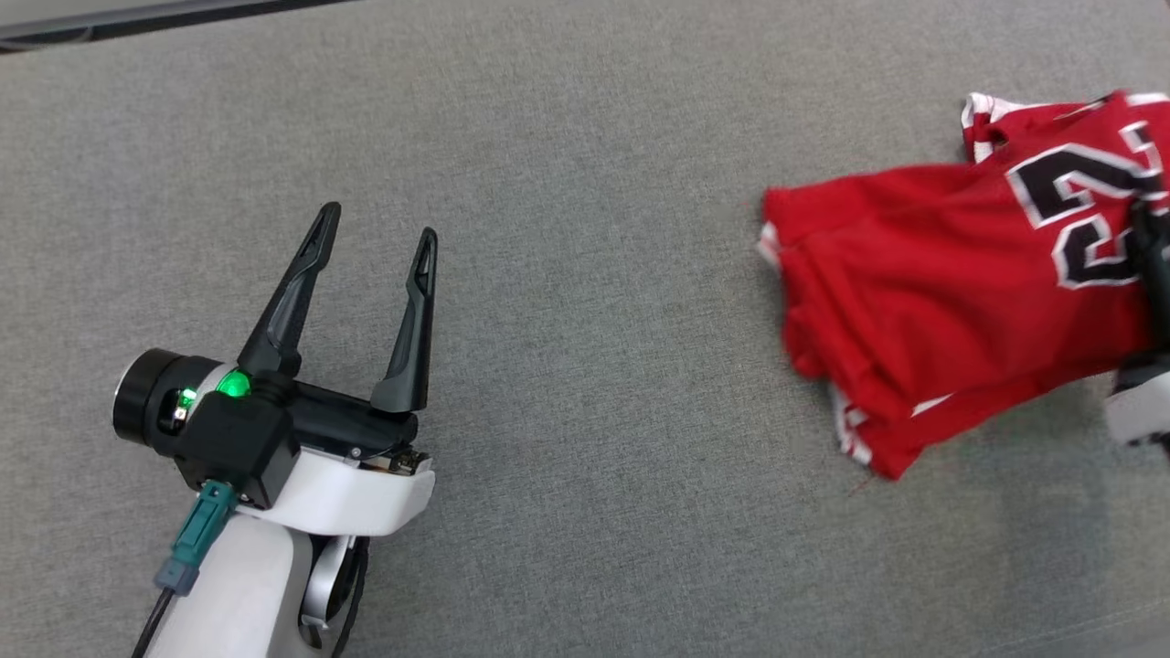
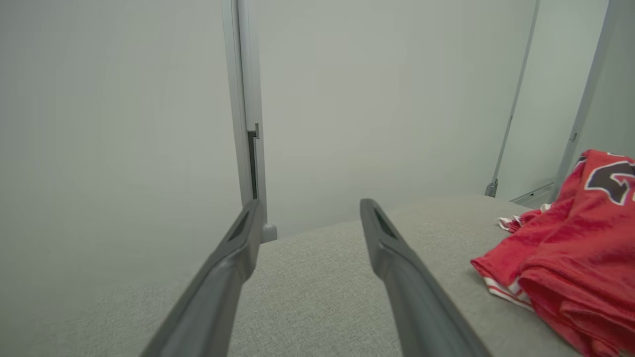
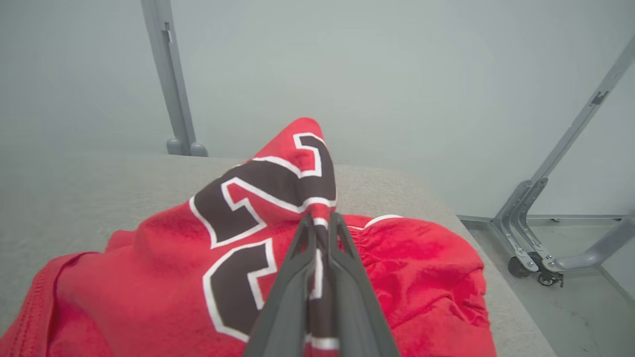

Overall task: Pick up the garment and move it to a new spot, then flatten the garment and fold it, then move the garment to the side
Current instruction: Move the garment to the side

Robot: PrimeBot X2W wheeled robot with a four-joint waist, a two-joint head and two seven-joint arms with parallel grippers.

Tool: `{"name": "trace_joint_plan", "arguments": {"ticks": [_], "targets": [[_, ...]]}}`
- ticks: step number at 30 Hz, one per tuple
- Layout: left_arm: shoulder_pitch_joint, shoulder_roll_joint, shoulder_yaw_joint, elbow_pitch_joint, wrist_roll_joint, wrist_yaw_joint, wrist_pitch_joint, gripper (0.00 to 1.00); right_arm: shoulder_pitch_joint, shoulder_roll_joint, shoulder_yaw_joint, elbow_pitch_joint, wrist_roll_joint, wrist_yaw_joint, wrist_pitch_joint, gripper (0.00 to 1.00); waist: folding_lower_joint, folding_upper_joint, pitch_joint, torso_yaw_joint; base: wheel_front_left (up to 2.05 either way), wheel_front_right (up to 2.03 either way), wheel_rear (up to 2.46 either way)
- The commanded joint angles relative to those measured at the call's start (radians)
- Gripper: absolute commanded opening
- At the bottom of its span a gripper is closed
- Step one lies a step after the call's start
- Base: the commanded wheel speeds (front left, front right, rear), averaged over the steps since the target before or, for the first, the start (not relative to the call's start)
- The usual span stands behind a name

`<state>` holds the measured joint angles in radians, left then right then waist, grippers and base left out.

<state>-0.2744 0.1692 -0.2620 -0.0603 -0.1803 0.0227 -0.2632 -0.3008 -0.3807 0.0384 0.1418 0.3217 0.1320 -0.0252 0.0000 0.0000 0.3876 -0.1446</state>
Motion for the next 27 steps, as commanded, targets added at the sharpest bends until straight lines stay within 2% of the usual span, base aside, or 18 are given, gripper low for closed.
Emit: {"name": "trace_joint_plan", "arguments": {"ticks": [1, 8, 12, 13, 14, 15, 22, 27], "targets": [[-0.020, 0.008, -0.001, -0.008, 0.008, -0.005, -0.001, 1.00, -0.026, -0.021, -0.028, 0.013, 0.014, -0.002, -0.002, 0.00, 0.0000, 0.0000, 0.040, -0.011, 0.00, 0.00, 0.00], [-0.105, 0.026, -0.038, -0.071, 0.045, -0.033, 0.003, 1.00, -0.116, -0.169, -0.251, 0.064, 0.029, -0.002, -0.001, 0.00, 0.0000, 0.0000, 0.161, -0.004, 0.00, 0.00, 0.00], [-0.139, 0.031, -0.055, -0.102, 0.056, -0.047, 0.013, 1.00, -0.150, -0.197, -0.268, 0.119, 0.029, -0.003, -0.011, 0.00, 0.0000, 0.0000, 0.207, -0.002, 0.00, 0.00, 0.00], [-0.150, 0.032, -0.059, -0.107, 0.057, -0.049, 0.016, 1.00, -0.164, -0.196, -0.267, 0.139, 0.023, -0.003, -0.017, 0.29, 0.0000, 0.0000, 0.216, -0.002, 0.00, 0.00, 0.00], [-0.160, 0.033, -0.061, -0.111, 0.058, -0.050, 0.019, 1.00, -0.181, -0.191, -0.273, 0.165, 0.016, -0.003, -0.021, 0.47, 0.0000, 0.0000, 0.226, -0.002, 0.00, 0.00, 0.00], [-0.167, 0.034, -0.064, -0.113, 0.060, -0.055, 0.023, 1.00, -0.193, -0.187, -0.273, 0.193, 0.012, -0.002, -0.018, 1.00, 0.0000, 0.0000, 0.234, 0.000, 0.00, 0.00, 0.00], [-0.201, 0.046, -0.066, -0.105, 0.064, -0.056, 0.026, 1.00, -0.246, -0.172, -0.303, 0.350, -0.006, -0.002, -0.109, 1.00, 0.0000, 0.0000, 0.269, 0.018, 0.00, 0.00, 0.00], [-0.147, 0.054, -0.046, -0.078, 0.044, -0.037, 0.018, 1.00, -0.190, -0.103, -0.296, 0.321, -0.023, -0.002, -0.207, 1.00, 0.0000, 0.0000, 0.211, 0.016, 0.00, 0.00, 0.00]]}}
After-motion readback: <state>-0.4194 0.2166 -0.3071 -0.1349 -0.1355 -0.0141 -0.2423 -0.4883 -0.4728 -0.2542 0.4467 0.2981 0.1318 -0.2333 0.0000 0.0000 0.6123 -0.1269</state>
